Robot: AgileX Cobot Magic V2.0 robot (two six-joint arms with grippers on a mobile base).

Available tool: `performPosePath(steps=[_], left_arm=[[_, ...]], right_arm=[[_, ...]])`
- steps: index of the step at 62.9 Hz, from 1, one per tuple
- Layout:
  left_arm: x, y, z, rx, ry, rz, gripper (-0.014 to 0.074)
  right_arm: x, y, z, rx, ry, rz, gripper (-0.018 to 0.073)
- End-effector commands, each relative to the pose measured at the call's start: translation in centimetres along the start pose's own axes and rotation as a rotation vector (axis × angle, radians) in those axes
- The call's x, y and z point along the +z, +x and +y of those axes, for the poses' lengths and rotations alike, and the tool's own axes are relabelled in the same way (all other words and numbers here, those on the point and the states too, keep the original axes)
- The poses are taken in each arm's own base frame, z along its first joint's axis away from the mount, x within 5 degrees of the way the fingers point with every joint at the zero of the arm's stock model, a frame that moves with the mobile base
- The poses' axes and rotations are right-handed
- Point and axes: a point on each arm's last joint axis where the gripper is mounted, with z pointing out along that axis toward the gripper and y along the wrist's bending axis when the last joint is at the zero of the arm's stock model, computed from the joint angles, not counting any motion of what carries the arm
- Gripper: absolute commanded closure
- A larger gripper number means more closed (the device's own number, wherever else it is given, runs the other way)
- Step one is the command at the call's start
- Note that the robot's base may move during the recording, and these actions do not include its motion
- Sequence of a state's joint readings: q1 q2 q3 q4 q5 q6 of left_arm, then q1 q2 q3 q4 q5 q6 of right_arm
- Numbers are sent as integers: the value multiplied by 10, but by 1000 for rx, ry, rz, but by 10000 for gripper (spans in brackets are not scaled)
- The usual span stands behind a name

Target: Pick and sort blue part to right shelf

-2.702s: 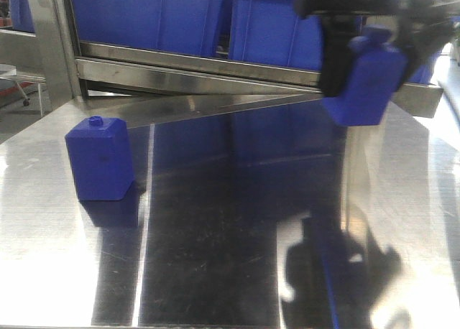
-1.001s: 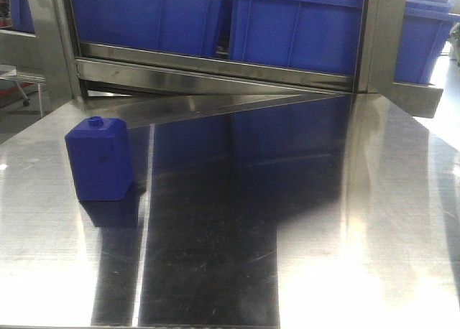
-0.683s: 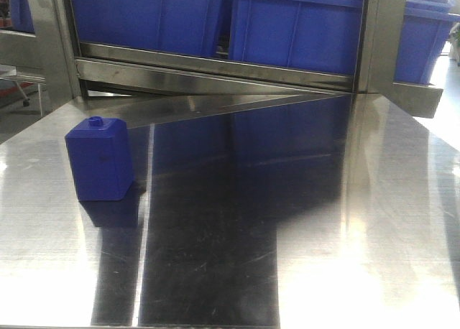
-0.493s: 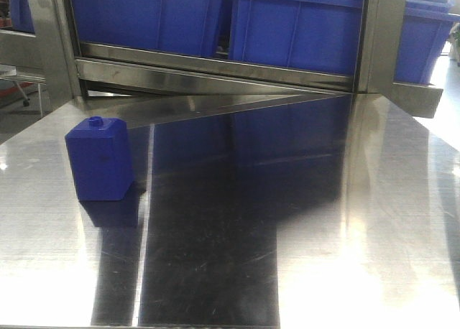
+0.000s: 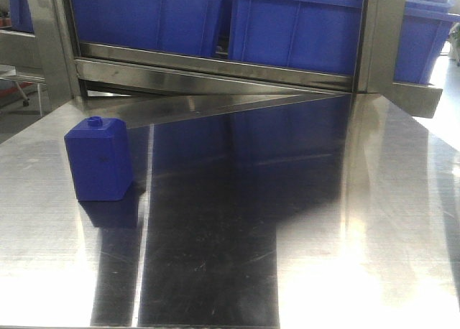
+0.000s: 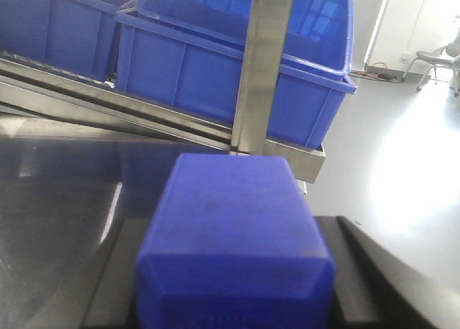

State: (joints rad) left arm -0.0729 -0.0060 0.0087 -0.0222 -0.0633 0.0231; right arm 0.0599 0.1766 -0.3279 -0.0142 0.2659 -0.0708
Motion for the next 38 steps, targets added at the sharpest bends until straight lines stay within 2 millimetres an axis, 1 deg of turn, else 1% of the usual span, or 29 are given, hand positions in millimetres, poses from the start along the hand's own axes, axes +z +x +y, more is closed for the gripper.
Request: performPosePath(steps=[1, 9, 20, 26, 31, 38], left_arm=[[-2, -1, 0, -15, -1, -80, 473], [-1, -7, -1, -38, 16, -82, 473], [5, -32, -4, -49, 71, -40, 473], [13, -45, -6, -66, 97, -22, 473], [20, -58, -8, -178, 125, 2, 473], [34, -66, -12, -198, 141, 85, 473]], right_arm=[[-2, -17, -2, -2, 15, -108, 162], [-2, -17, -2, -2, 15, -108, 162], [-2, -17, -2, -2, 15, -108, 162], [-2, -17, -2, -2, 15, -108, 162], [-2, -17, -2, -2, 15, -108, 162], [-2, -17, -2, -2, 15, -108, 162]])
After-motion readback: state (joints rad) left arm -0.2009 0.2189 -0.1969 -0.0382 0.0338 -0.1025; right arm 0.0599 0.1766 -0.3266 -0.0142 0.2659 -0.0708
